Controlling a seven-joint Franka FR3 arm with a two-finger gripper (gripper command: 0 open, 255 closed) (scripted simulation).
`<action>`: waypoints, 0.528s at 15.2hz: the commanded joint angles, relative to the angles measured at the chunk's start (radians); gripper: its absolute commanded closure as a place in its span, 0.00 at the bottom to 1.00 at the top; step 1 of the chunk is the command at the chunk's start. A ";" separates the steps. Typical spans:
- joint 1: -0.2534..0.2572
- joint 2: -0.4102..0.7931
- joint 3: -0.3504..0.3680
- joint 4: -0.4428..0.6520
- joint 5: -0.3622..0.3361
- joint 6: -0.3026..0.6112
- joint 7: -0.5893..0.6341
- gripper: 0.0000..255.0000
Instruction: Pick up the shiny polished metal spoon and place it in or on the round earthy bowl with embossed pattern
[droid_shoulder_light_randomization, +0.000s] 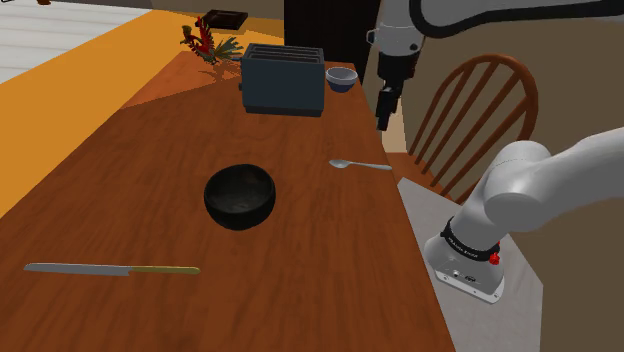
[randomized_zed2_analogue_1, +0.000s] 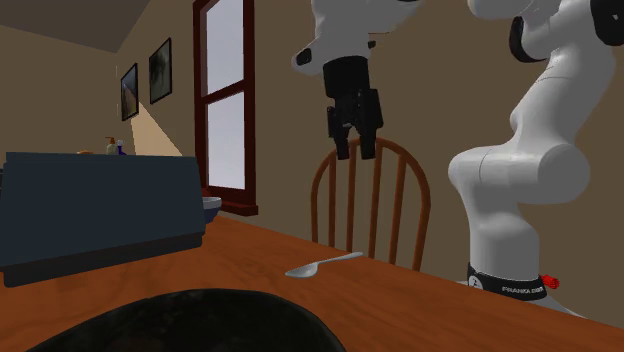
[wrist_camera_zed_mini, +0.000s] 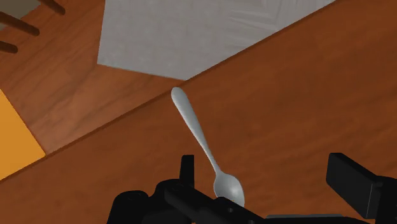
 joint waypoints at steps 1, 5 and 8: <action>0.007 0.034 0.006 -0.046 -0.026 0.073 -0.032 0.00; 0.015 0.117 0.014 -0.118 -0.085 0.212 -0.087 0.00; 0.014 0.195 0.022 -0.160 -0.136 0.321 -0.119 0.00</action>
